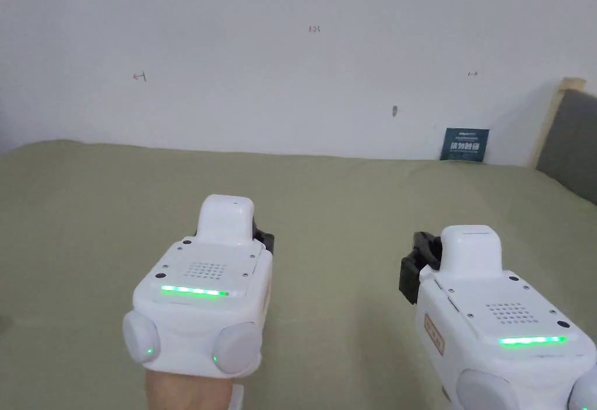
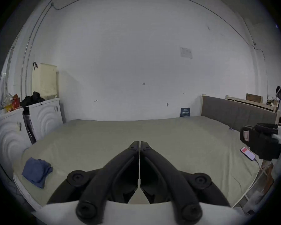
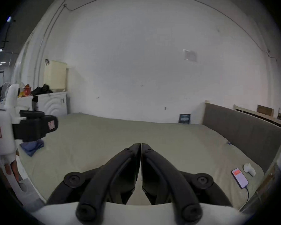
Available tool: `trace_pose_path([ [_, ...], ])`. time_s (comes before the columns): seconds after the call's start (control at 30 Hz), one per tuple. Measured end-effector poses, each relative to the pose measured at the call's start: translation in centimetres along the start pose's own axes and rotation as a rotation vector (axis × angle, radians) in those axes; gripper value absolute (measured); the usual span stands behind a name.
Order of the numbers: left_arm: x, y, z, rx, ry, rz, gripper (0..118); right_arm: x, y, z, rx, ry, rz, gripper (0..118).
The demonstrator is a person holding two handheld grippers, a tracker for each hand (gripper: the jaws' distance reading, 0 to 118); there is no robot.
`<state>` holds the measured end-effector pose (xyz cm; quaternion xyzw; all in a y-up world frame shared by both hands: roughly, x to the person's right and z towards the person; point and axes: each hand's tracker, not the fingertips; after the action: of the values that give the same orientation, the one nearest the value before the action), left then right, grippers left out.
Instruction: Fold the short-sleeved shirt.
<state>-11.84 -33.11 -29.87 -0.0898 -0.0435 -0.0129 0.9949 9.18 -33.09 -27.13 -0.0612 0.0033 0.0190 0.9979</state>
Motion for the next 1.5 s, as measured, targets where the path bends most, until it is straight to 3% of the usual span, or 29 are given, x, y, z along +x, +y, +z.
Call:
trace_pose_path([
  [0.4, -1.1, 0.9, 0.3, -0.002, -0.008, -0.012, 6, -0.8, 0.8, -0.6, 0.022, -0.014, -0.021, 8],
  [0.43, -1.1, 0.9, 0.4, -0.002, -0.007, -0.010, 14, -0.9, 0.8, -0.7, 0.023, -0.012, -0.021, 11],
  [0.47, -1.2, 1.0, 0.4, -0.004, -0.005, -0.011, 31, -0.9, 0.8, -0.8, 0.027, -0.011, -0.022, 19],
  [0.5, -1.3, 0.9, 0.3, -0.002, -0.002, -0.013, 76, -1.0, 0.8, -1.0, 0.027, -0.011, -0.024, 37],
  [0.53, -1.3, 0.9, 0.2, 0.004, 0.015, -0.016, 109, -1.0, 0.9, -1.1, 0.026, -0.013, -0.029, 62],
  [0.57, -1.5, 0.8, 0.0, 0.008, 0.031, -0.020, 118, -1.0, 0.9, -1.3, 0.024, -0.015, -0.032, 97],
  [0.6, -1.7, 0.8, -0.3, 0.000, 0.045, -0.017, 118, -1.0, 0.9, -1.4, 0.019, -0.018, -0.030, 117],
  [0.7, -1.6, 0.5, 0.1, 0.012, 0.050, -0.019, 118, -1.1, 0.9, -1.7, 0.011, -0.024, -0.030, 118],
  [0.73, -1.4, 0.7, 0.1, -0.003, 0.051, -0.023, 118, -1.0, 0.6, -1.1, 0.078, -0.046, -0.041, 118],
  [0.97, -1.6, 0.8, 0.4, 0.012, 0.067, -0.013, 118, -1.0, 0.7, -1.2, 0.036, -0.032, -0.041, 118],
  [1.1, -1.0, 0.6, 0.8, 0.028, 0.056, -0.092, 118, -1.5, 0.6, -0.9, 0.061, -0.056, -0.037, 118],
  [1.27, -1.1, 0.9, 1.4, 0.025, 0.046, 0.037, 118, -1.5, 0.5, -0.9, 0.043, -0.070, -0.034, 118],
  [1.5, -1.6, 0.9, 2.6, 0.025, 0.111, 0.068, 118, -1.4, 0.7, -0.2, 0.019, -0.060, -0.017, 118],
])
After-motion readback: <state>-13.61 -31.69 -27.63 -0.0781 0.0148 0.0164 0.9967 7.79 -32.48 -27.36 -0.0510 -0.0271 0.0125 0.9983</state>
